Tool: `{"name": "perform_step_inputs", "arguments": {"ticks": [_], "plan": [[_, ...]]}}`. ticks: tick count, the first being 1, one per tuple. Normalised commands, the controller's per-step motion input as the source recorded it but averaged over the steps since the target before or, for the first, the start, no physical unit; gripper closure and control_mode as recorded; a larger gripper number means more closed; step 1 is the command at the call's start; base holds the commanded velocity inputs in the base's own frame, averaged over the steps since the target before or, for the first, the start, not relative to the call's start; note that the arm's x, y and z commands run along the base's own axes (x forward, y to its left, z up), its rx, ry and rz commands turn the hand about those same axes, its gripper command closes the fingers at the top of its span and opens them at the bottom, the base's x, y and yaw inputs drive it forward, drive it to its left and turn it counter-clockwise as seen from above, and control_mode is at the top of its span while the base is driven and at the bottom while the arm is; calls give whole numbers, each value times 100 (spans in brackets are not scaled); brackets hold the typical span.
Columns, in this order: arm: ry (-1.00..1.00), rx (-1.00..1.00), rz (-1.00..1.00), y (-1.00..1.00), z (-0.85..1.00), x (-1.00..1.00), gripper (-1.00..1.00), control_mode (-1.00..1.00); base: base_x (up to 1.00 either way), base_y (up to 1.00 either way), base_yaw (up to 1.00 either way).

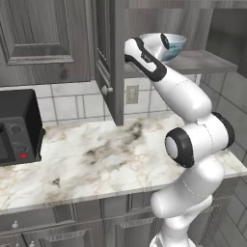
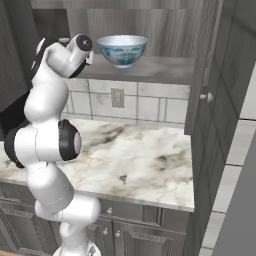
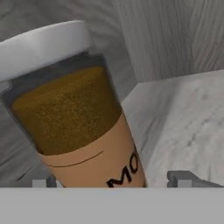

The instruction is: Take the cinnamon bottle from the cabinet and place it on the dining table, next to the plate with the cupcake. Then take the chocolate from the dining counter and place it on the cupcake plate.

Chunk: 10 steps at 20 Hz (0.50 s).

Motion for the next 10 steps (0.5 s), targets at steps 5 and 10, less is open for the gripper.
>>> {"name": "perform_step_inputs", "arguments": {"ticks": [5,10], "plan": [[0,0,0,16,-6,11,-100,-100,0,0,0],[-1,0,0,10,-7,7,-100,-100,0,0,0]]}}
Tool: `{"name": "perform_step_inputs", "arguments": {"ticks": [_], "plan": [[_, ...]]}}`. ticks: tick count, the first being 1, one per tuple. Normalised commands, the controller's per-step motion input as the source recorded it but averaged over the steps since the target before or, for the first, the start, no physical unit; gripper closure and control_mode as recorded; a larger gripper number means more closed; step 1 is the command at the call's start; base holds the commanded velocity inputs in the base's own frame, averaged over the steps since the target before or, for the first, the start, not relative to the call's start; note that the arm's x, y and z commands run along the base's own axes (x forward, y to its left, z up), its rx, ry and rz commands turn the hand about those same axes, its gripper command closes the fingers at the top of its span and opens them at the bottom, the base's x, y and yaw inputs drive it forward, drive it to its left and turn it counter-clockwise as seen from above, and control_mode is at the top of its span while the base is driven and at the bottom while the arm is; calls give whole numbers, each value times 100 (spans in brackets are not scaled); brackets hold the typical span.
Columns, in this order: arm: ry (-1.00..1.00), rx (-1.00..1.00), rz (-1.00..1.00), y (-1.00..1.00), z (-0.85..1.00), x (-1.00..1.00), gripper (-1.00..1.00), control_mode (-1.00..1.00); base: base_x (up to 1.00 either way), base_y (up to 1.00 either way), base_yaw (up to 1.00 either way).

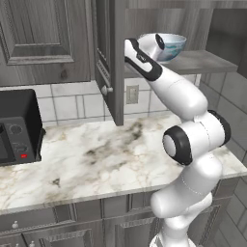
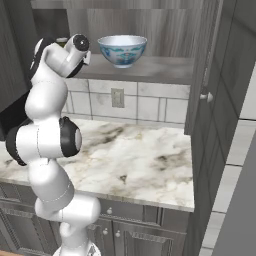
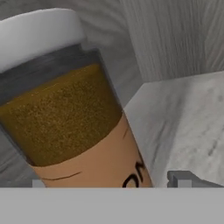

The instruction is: Take the cinnamon bottle from the cabinet and place it on the dining table, next to the plate with the cupcake. Then take the chocolate from the dining counter and place it on the cupcake plate.

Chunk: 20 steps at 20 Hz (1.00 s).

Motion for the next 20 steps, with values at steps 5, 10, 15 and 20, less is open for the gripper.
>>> {"name": "perform_step_inputs", "arguments": {"ticks": [5,10,15,20], "plan": [[-7,0,4,4,-9,4,100,-100,0,0,0],[-13,0,7,-4,-7,-22,100,-100,0,0,0],[0,1,2,-22,13,-46,100,-100,0,0,0],[1,4,0,-38,31,-57,100,-100,0,0,0]]}}
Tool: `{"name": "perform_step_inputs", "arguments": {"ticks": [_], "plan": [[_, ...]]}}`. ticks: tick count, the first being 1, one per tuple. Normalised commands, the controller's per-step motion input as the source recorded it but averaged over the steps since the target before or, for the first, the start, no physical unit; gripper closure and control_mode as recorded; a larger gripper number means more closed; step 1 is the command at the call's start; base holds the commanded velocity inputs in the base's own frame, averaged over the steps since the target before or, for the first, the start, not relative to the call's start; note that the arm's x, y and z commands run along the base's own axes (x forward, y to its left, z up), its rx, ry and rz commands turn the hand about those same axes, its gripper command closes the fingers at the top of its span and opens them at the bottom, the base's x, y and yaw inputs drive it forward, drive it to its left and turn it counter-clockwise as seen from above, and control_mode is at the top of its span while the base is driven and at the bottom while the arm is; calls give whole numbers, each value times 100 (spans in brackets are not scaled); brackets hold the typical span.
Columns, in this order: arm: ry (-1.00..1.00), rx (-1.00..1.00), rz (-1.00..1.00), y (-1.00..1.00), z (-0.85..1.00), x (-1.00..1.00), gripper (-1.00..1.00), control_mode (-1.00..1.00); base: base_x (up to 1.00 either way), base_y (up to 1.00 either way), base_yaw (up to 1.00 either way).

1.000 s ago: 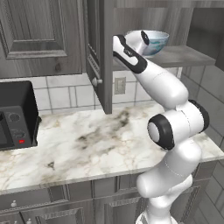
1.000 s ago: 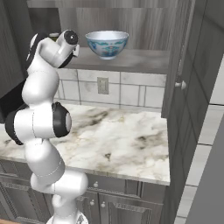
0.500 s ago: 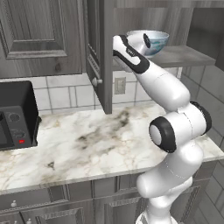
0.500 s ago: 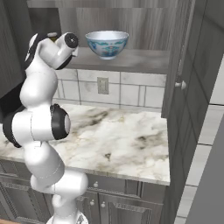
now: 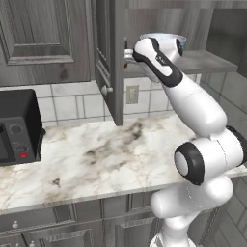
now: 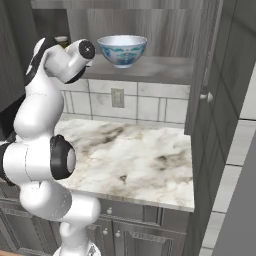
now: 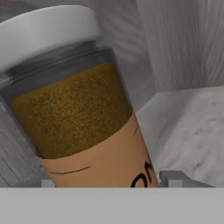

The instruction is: Take the cinnamon bottle from the cabinet and place it on the dining table, next to the plate with the cupcake. Then take the chocolate from the dining counter and place it on the cupcake plate.

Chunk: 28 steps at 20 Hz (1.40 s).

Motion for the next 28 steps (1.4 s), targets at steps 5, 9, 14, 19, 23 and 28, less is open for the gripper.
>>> {"name": "perform_step_inputs", "arguments": {"ticks": [5,9,14,19,23,28], "plan": [[0,6,0,-30,15,-76,100,-100,0,0,0],[0,0,-7,-20,0,-85,100,-100,0,0,0],[1,-2,-9,-25,-8,-78,100,-100,0,0,0],[7,-2,-10,-21,-24,-81,100,-100,0,0,0],[10,-6,-11,-18,-27,-83,100,-100,0,0,0],[9,-1,-10,-25,-31,-86,100,-100,0,0,0]]}}
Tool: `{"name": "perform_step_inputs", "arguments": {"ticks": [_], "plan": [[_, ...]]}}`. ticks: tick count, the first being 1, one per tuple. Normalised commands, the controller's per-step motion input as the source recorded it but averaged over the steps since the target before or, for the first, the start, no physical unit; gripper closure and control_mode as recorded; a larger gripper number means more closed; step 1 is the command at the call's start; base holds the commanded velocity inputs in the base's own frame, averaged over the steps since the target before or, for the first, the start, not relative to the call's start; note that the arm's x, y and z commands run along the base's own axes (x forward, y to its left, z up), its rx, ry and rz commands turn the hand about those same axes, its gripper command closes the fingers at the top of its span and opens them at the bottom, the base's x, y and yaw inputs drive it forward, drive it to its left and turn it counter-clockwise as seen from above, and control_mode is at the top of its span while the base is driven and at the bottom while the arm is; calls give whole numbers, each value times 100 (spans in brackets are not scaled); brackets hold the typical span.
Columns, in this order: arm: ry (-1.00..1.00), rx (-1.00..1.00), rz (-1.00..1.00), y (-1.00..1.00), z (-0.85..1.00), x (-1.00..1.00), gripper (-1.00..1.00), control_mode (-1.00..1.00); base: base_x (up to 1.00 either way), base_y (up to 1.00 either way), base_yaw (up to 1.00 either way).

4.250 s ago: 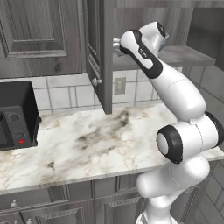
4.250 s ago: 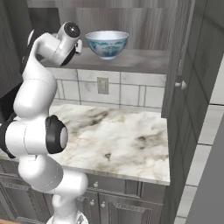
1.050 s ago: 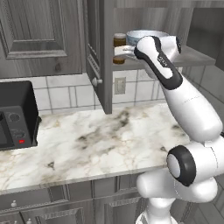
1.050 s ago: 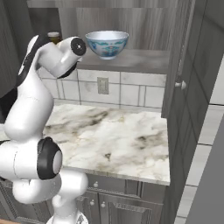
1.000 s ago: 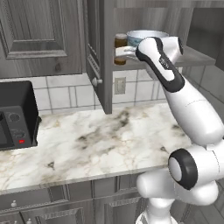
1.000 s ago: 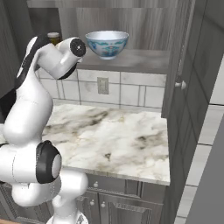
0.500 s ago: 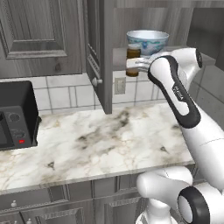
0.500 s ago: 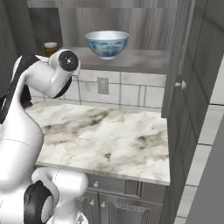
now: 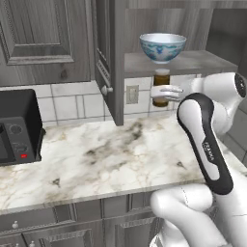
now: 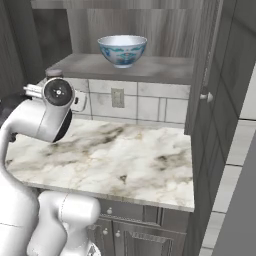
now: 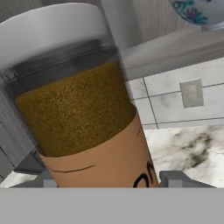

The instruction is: Take the cinnamon bottle from the cabinet and place it on the dining table, next to the plate with the cupcake. Then take the chocolate from the dining counter and place it on the cupcake plate.

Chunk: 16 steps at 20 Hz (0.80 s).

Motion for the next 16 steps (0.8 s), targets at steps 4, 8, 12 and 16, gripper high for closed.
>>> {"name": "perform_step_inputs", "arguments": {"ticks": [4,8,12,16], "plan": [[6,0,-5,-21,-32,-83,100,-100,0,0,0],[8,0,-5,-10,-26,-70,100,-100,0,0,0],[2,0,0,-3,-3,-15,100,-100,0,0,0],[0,0,0,0,0,0,100,-100,0,0,0]]}}
